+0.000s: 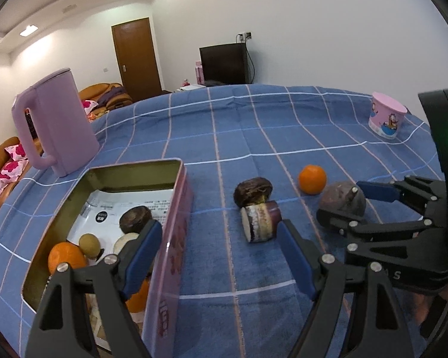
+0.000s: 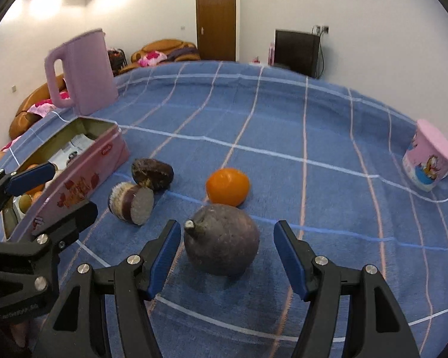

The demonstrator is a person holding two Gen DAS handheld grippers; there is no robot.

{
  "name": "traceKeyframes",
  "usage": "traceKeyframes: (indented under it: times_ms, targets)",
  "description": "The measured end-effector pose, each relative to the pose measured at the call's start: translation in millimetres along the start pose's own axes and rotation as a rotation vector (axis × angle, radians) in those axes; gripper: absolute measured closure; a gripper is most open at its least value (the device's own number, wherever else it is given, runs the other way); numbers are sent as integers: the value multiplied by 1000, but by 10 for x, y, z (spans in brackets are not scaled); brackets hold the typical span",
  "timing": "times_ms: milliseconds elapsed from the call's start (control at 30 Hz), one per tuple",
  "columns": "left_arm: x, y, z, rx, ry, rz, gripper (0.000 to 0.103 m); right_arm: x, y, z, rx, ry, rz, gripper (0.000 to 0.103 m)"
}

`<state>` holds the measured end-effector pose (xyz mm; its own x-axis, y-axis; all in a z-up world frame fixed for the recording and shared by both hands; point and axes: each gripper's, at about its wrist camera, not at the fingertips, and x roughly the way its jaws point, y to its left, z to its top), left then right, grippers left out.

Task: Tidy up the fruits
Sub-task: 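Grasp the dark purple round fruit with the right gripper while the left approaches the cylinder cake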

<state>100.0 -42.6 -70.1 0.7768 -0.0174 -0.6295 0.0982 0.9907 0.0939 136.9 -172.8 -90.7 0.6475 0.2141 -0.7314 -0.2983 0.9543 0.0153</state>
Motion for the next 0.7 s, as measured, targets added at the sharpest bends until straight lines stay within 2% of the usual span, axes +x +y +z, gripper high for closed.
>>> traceKeyframes:
  times_ms: [67, 267, 400, 500, 633, 700]
  targets:
    - [9, -21, 12, 5, 2, -2, 21, -4, -8, -5, 6, 0, 19, 51]
    - [-4, -119, 31, 27, -9, -10, 21, -110, -41, -31, 22, -48, -8, 51]
    - [99, -194, 36, 35, 24, -26, 24, -172, -147, -40, 70, -73, -30, 51]
    - [167, -215, 48, 34, 51, -37, 37, -189, -190, -37, 93, -81, -32, 51]
    - [264, -258, 70, 45, 86, -47, 49, -201, -188, -34, 94, -87, -40, 51]
    - [333, -271, 84, 43, 115, -53, 51, -191, -177, -31, 91, -83, -42, 51]
